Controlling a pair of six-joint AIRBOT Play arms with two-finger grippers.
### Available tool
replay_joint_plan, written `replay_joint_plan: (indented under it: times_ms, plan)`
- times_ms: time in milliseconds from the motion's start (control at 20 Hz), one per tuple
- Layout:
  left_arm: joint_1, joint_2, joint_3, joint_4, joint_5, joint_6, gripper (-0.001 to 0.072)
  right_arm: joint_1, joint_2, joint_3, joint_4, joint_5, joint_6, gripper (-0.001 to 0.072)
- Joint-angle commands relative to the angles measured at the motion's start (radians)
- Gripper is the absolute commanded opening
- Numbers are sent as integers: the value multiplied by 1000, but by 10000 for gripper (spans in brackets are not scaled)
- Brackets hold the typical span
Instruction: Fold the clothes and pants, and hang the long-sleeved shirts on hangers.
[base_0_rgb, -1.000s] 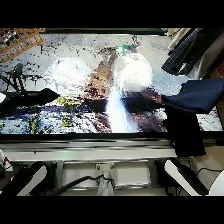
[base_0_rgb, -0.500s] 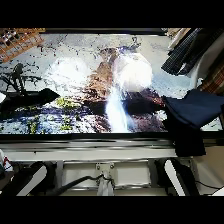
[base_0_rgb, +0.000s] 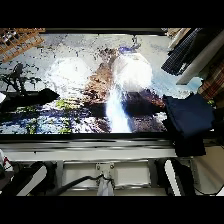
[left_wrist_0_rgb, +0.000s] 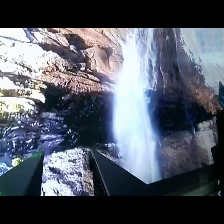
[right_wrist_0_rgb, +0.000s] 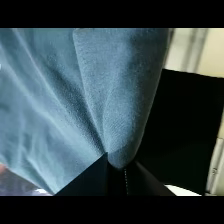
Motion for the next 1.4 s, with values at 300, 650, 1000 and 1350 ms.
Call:
replay_joint_plan:
  times_ms: [300,650,1000,1350]
  plan:
    - [-1,0,0,0,1,0,307,0,63,-126,-54,45,-76,32]
    - [-1,0,0,0,0,0,307,0,62,-157,-56,140,-90,383]
    - [-1,0,0,0,0,0,307,1,16,-37,387,-224,-445,464]
    - [-1,0,0,0,0,0,307,276,-390,182,893,-294,-834,464]
